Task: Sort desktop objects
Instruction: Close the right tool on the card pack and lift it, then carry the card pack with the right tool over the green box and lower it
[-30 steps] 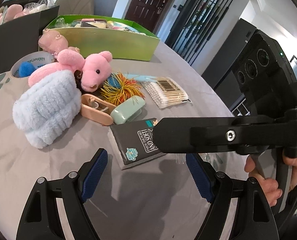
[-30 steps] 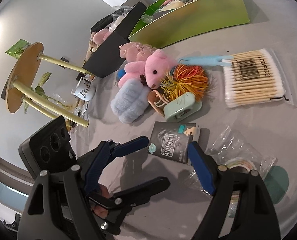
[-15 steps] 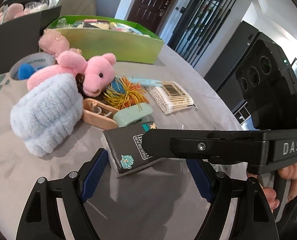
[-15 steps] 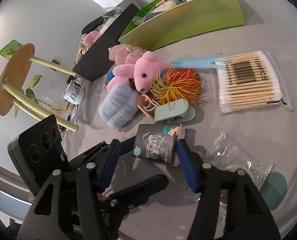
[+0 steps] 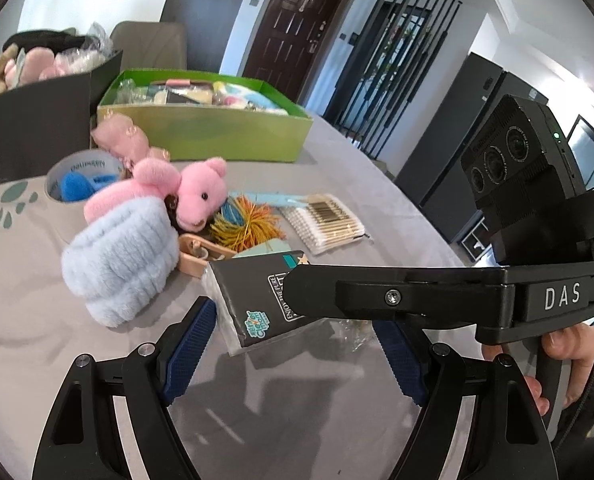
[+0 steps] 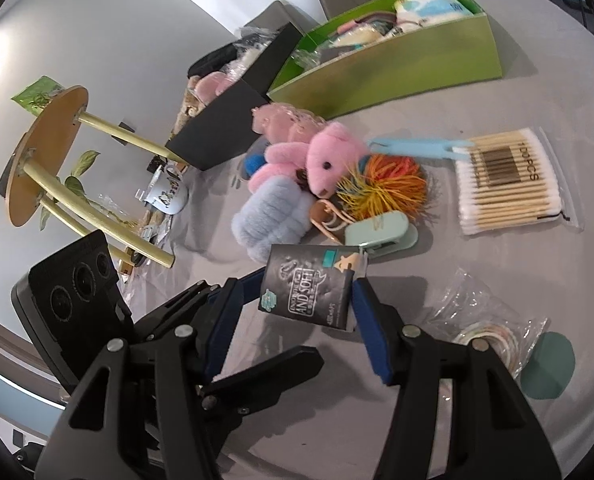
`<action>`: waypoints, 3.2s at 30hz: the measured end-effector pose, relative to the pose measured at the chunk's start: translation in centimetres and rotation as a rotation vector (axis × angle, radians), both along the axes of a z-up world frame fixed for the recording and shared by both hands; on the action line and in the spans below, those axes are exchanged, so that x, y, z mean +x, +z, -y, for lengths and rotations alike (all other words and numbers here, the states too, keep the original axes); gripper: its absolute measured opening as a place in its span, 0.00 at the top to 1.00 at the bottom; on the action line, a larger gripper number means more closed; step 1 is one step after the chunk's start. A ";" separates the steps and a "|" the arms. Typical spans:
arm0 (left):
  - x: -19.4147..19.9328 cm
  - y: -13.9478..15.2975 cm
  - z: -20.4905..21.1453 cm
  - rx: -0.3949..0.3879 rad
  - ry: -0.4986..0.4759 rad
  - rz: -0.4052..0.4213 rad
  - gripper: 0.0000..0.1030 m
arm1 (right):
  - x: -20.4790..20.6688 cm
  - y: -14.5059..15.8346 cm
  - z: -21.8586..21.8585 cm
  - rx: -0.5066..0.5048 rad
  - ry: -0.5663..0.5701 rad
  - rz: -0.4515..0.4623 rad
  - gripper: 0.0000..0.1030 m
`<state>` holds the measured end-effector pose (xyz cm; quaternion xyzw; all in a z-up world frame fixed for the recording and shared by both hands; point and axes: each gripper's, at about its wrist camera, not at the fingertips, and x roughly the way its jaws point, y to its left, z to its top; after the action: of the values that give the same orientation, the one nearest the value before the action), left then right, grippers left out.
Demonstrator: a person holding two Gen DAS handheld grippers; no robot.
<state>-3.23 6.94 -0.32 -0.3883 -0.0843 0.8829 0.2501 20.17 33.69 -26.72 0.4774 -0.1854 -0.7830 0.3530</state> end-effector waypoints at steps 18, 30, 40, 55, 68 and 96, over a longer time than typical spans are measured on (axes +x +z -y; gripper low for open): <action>-0.6 3.8 0.9 -0.010 0.017 -0.095 0.21 | 0.1 4.6 0.9 -0.039 0.011 -0.100 0.44; -2.2 6.6 1.5 -0.020 0.033 -0.156 0.21 | -1.2 7.4 1.4 -0.055 0.009 -0.156 0.44; -3.6 9.3 2.8 -0.026 0.063 -0.213 0.21 | -2.5 10.2 2.5 -0.066 0.032 -0.212 0.44; -7.1 13.4 3.7 -0.040 0.075 -0.298 0.21 | -5.6 14.6 3.9 -0.091 0.041 -0.297 0.42; -12.1 14.7 3.2 -0.054 0.060 -0.304 0.21 | -9.6 15.8 3.8 -0.101 0.026 -0.299 0.38; -18.7 10.8 6.1 -0.030 0.120 -0.187 0.21 | -17.1 12.5 7.6 -0.091 0.011 -0.215 0.36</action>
<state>-21.96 0.83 10.49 -0.3023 -0.0703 0.9299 0.1974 3.08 26.12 -14.24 0.3752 -0.1792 -0.8186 0.3962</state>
